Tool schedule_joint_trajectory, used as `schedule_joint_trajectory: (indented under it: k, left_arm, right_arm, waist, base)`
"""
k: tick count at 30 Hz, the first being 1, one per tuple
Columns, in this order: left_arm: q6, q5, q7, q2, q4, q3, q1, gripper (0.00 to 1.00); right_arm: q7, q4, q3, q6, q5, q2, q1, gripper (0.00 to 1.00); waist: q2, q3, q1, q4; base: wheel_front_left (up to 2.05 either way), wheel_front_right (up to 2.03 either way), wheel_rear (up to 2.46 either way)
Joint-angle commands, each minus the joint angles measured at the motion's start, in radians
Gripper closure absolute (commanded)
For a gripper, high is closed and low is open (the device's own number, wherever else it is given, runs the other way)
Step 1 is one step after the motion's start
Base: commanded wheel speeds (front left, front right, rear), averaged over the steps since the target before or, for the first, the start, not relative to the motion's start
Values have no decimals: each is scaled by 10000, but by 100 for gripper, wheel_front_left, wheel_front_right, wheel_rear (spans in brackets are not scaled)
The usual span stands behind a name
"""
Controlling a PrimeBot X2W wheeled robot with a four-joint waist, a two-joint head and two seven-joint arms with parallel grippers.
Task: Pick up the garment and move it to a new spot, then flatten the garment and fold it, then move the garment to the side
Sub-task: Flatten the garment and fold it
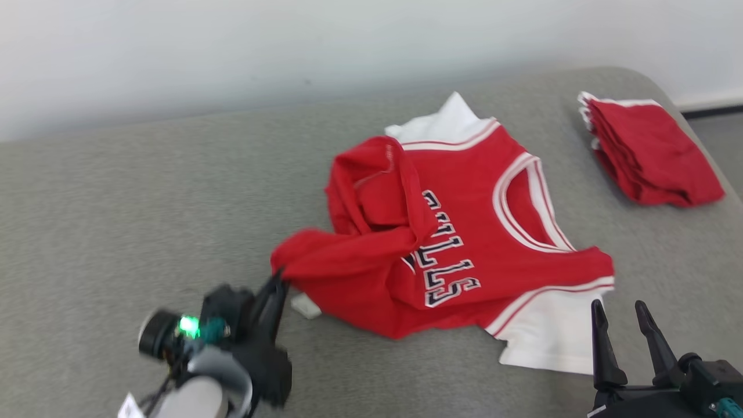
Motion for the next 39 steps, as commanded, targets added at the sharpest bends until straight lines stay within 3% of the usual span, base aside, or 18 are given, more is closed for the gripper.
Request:
schedule_joint_trajectory:
  k: [1, 7, 12, 19, 20, 21, 22, 30, 39]
  left_arm:
    - [188, -83, 318, 237, -647, -37, 649, 100]
    - [1053, -351, 1394, 1039, -3334, 85, 2757, 100]
    - [1678, -802, 1643, 1260, -4424, 318, 4164, 100]
    - [1821, -1142, 1447, 1069, -4530, 301, 4986, 100]
    - [1806, -1143, 1381, 1038, -4461, 294, 5004, 83]
    - [1791, -1112, 1318, 1035, -4375, 275, 4985, 51]
    - [1763, -1177, 1201, 951, -4345, 295, 4933, 0]
    - [1655, -1101, -171, 883, -4701, 874, 4221, 0]
    - [1667, -727, -505, 921, -4298, 1261, 3014, 0]
  right_arm:
    - [-49, 1, -38, -27, -83, 24, 160, 0]
    - [-49, -25, -110, -27, -83, 27, 252, 0]
    - [-49, 10, -96, -27, -49, -45, 184, 0]
    - [-49, 50, -123, -27, 21, -146, 144, 0]
    - [-49, 52, -126, -27, 29, -164, 127, 0]
    - [-49, 59, -125, -27, 33, -178, 112, 0]
    - [-49, 65, -123, -27, 26, -174, 98, 0]
    - [-49, 133, -176, -27, -62, -115, 106, 0]
    - [-49, 199, -55, -28, -19, -146, -10, 0]
  waist:
    - [0, -553, 1, 800]
    - [0, -505, 1, 1251]
    - [0, -415, 1, 1347]
    - [0, -283, 1, 1365]
    - [0, -266, 1, 1362]
    - [0, -250, 1, 1354]
    - [0, -242, 1, 1344]
    - [0, -327, 1, 1164]
    - [0, -333, 1, 763]
  base:
    - [0, 0, 0]
    - [0, 0, 0]
    - [0, 0, 0]
    - [0, 0, 0]
    - [0, 0, 0]
    - [0, 0, 0]
    - [0, 0, 0]
    - [0, 0, 0]
    - [0, 0, 0]
